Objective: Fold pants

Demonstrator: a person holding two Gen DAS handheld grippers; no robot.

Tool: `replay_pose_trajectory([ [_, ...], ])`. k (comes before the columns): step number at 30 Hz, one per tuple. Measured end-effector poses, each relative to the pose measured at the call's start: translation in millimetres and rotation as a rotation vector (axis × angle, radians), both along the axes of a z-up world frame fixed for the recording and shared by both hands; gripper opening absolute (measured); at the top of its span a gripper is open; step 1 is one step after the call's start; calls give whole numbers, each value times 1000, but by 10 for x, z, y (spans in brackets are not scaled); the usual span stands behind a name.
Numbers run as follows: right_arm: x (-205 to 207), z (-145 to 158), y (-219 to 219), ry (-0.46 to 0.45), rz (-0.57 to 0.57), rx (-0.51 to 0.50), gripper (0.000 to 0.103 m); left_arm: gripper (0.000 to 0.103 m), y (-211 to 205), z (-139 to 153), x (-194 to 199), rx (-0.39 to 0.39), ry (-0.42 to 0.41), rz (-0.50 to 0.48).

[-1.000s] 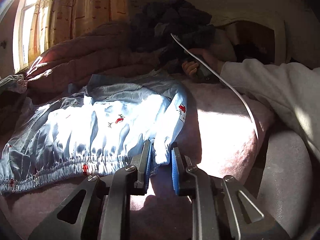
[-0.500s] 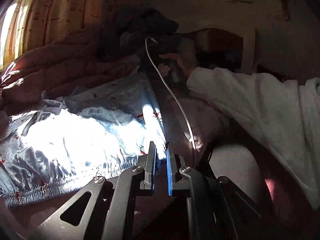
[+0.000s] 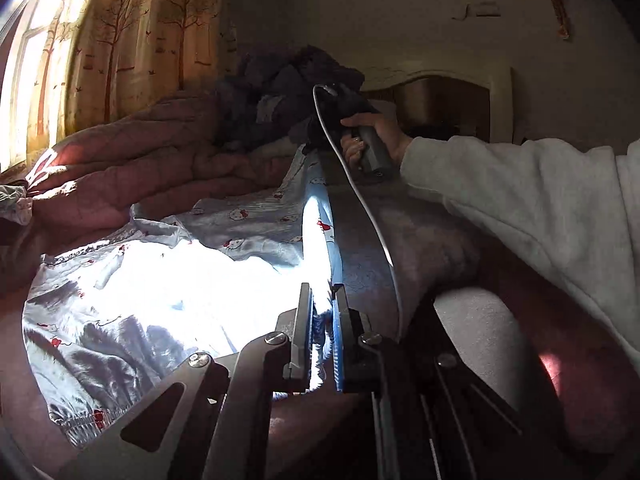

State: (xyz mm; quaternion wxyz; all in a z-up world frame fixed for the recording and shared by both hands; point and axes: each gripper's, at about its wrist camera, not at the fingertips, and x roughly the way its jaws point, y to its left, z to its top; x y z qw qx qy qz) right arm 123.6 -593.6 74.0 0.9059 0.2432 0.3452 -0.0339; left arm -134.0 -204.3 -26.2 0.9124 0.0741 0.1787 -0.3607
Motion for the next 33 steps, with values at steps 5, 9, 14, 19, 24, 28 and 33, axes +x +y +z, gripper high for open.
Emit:
replay_pose_trajectory([
  [5,227,488,718,-109,118,-33,2,7,478,70,38,-35,-23,142],
  [9,451,767,1407,-164,205,-48,2,7,752,15,19,-36,-30,213],
  [14,696,940,2405,-205,316,-44,2,7,1067,-92,131,-21,-17,286],
  [19,865,895,3353,-209,426,9,2,7,1366,-227,150,-17,27,359],
  [24,1002,732,4202,-175,533,34,2,7,1684,-457,200,-37,82,399],
  [28,1130,516,4763,-127,595,13,2,7,1753,-566,216,-49,112,389],
  [33,1299,113,5096,-44,613,14,2,7,1769,-617,257,-72,155,376],
])
